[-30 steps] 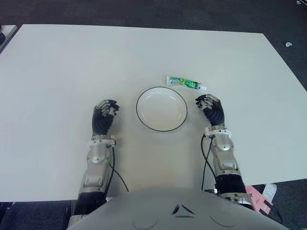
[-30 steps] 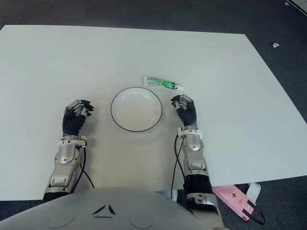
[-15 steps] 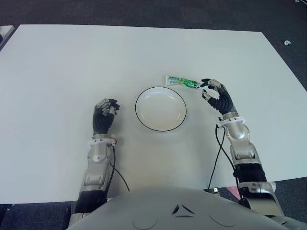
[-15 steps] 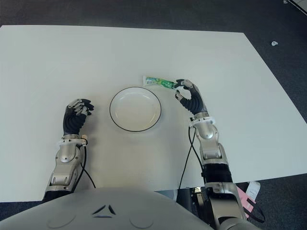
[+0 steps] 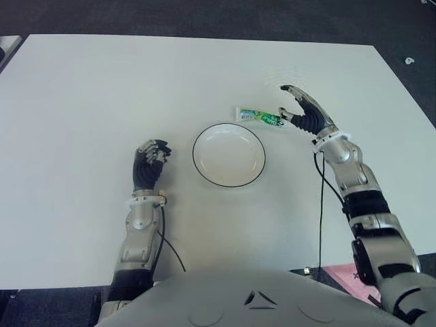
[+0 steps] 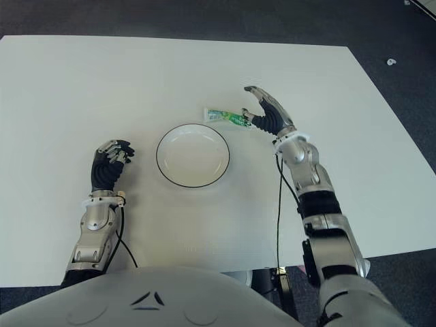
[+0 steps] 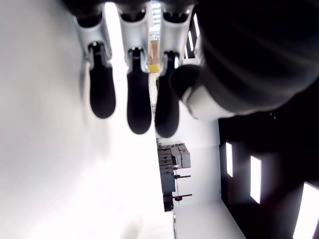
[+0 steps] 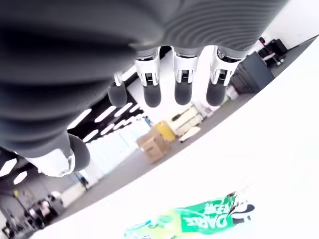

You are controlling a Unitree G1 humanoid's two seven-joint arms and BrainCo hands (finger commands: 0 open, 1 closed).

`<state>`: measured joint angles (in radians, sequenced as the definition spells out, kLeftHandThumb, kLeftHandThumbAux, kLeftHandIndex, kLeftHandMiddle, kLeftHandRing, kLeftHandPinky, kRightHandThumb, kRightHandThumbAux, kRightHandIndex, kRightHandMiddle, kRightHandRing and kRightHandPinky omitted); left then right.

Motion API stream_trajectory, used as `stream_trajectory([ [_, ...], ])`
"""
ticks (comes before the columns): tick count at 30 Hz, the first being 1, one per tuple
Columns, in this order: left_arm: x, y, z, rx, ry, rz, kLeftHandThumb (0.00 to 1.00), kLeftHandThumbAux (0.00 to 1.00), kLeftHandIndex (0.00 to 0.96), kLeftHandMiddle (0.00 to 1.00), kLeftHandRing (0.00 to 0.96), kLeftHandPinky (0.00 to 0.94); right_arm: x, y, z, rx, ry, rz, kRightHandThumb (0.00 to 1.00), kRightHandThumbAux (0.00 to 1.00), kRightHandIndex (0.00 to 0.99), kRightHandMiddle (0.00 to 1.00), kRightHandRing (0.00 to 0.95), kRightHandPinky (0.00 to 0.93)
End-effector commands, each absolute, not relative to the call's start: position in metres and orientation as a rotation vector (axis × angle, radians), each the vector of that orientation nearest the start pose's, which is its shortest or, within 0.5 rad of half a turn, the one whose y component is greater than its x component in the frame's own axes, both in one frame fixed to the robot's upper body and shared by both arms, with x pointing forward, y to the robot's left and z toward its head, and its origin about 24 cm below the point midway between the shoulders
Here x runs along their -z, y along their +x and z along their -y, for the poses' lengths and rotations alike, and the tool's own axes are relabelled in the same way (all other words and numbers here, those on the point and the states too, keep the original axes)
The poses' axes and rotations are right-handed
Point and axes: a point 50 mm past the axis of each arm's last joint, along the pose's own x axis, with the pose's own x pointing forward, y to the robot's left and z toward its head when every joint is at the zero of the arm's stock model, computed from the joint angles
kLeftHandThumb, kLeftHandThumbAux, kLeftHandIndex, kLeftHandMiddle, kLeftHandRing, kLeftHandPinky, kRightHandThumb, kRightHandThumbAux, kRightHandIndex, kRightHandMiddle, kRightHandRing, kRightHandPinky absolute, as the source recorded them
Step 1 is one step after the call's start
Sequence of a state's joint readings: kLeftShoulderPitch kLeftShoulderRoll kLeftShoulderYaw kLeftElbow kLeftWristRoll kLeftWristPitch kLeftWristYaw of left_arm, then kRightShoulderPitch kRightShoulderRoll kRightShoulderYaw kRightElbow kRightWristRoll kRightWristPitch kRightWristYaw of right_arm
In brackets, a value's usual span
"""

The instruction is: Put the toothpaste on the table into the plate.

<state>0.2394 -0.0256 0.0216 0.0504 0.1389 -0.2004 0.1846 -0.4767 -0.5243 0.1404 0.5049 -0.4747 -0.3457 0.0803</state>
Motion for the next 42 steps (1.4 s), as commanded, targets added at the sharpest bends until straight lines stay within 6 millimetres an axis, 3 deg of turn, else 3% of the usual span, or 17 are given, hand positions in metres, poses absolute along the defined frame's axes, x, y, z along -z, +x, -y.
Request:
stream_trajectory([
  [1,0.021,0.187,-0.17,-0.257,0.131,-0.184,0.704,0.722,0.429,0.519,0.519,0.518,-0.103,0.342,0.208,-0.315,-1.175,0.255,0.605,0.376,0.0,0.0,0.0,0.004],
  [17,0.019,0.186,-0.169,-0.267,0.132,-0.183,0.706,0.723,0.428,0.512,0.503,0.498,-0.119,0.377,0.198,-0.412,-1.471,0.262,0.59,0.163,0.0,0.0,0.0,0.0],
  [29,0.018,0.185,-0.168,-0.28,0.12,-0.175,0.707,0.722,0.429,0.517,0.501,0.496,-0.113,0.394,0.182,-0.476,-1.67,0.173,0.61,0.124,0.0,0.0,0.0,0.0],
  [42,0.019,0.182,-0.168,-0.301,0.131,-0.193,0.707,0.723,0.427,0.507,0.498,0.5,-0.093,0.393,0.175,-0.567,-1.798,0.093,0.617,0.112,0.0,0.0,0.0,0.0],
])
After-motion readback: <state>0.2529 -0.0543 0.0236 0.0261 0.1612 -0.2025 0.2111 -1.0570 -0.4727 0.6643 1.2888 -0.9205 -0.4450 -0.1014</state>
